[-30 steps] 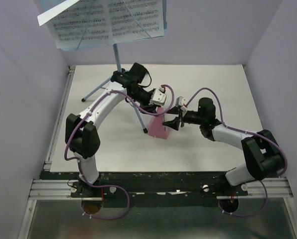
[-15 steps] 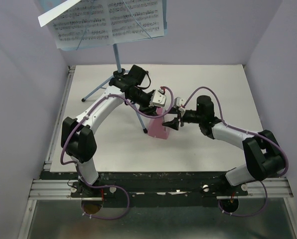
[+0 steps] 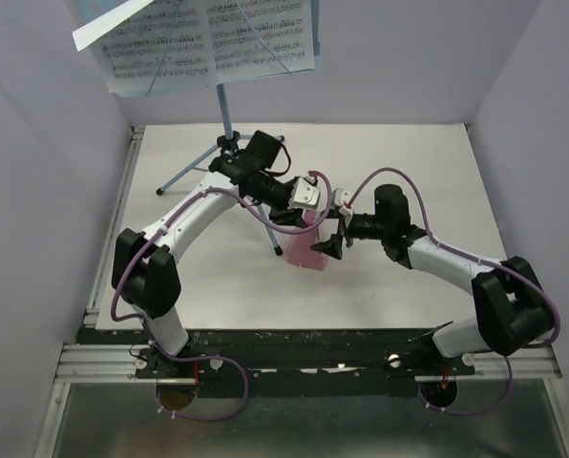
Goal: Pack up the instrument practice props
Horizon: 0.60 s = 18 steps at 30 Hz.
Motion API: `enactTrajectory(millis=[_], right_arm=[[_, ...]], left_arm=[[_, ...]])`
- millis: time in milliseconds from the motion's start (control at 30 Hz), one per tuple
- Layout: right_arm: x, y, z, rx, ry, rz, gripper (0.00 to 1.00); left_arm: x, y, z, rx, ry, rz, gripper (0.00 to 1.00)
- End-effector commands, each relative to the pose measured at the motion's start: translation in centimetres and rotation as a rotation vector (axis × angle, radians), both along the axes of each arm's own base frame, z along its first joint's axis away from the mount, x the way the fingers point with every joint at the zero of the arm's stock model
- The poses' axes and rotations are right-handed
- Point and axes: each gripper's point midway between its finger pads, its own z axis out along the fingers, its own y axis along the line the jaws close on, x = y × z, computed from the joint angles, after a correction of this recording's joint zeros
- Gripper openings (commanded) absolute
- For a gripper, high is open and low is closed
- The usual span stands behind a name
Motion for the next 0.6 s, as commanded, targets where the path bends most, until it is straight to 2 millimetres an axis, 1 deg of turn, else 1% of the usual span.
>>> enactTrajectory(millis=[0, 33, 67, 133, 267, 333, 467, 533, 567], right_arm=[[-2.7, 0.1, -0.8, -0.055, 0.11, 0.027, 1.0], [-2.6, 0.0, -0.5, -0.053, 0.111, 0.022, 1.0], [-2.7, -0.1, -0.2, -0.052, 0.11, 0.017, 0.99], [-2.7, -0.2, 0.6, -0.047, 0.108, 0.009, 0.99], [-2.5, -0.6, 1.6, -0.054, 0.091, -0.013, 1.0], [-2.6, -1.0, 2.1, -0.067, 0.069, -0.015, 1.0], [-2.6, -1.9, 2.7, -0.097, 0.023, -0.029, 1.0], [-3.0, -2.4, 2.9, -0.126, 0.036, -0.03, 1.0], [-3.0, -2.7, 3.2, -0.133, 0.036, -0.032, 1.0]], left_arm=[[-3.2, -0.9, -3.7, 0.072, 0.119, -0.041, 0.55], [-3.1, -0.9, -3.5, 0.064, 0.102, -0.031, 0.65], [-2.9, -1.0, -3.3, 0.057, 0.089, -0.018, 0.8], [-2.3, -1.0, -3.0, 0.053, 0.068, 0.015, 0.99], [-2.0, -0.4, -2.6, 0.055, 0.05, 0.053, 0.99], [-2.2, 0.1, -2.2, 0.049, 0.045, 0.069, 0.99], [-2.4, 1.6, -1.9, 0.049, 0.03, 0.119, 0.99], [-2.3, 2.5, -2.2, 0.066, 0.025, 0.162, 0.99], [-2.1, 2.9, -2.2, 0.068, 0.028, 0.194, 0.99]])
